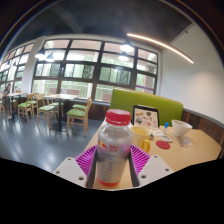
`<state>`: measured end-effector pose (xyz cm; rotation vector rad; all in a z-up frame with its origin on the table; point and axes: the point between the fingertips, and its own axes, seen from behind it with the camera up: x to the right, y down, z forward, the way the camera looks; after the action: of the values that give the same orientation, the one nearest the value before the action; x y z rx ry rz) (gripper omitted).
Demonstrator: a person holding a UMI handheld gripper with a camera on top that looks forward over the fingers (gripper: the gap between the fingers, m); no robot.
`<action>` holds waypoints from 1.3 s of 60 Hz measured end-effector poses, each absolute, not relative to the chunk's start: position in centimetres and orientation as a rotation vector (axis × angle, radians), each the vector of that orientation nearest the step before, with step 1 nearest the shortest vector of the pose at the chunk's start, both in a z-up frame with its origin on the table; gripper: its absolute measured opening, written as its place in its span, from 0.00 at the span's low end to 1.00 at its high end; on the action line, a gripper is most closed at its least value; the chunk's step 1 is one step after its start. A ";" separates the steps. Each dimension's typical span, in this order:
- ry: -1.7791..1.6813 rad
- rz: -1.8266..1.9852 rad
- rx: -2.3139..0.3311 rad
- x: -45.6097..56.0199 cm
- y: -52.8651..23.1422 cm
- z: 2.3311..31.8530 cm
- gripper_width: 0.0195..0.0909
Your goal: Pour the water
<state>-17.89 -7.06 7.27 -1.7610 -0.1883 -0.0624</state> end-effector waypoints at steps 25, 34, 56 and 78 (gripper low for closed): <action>-0.348 -0.117 -1.704 -19.5 -4.2 7.2 0.23; -0.142 0.189 -1.751 -22.0 -1.2 9.5 0.24; 0.986 1.411 -1.344 -16.7 9.2 16.1 0.23; 1.462 1.813 -1.104 -16.3 10.5 14.2 0.24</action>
<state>-16.30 10.52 14.23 -1.1042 1.4624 1.8135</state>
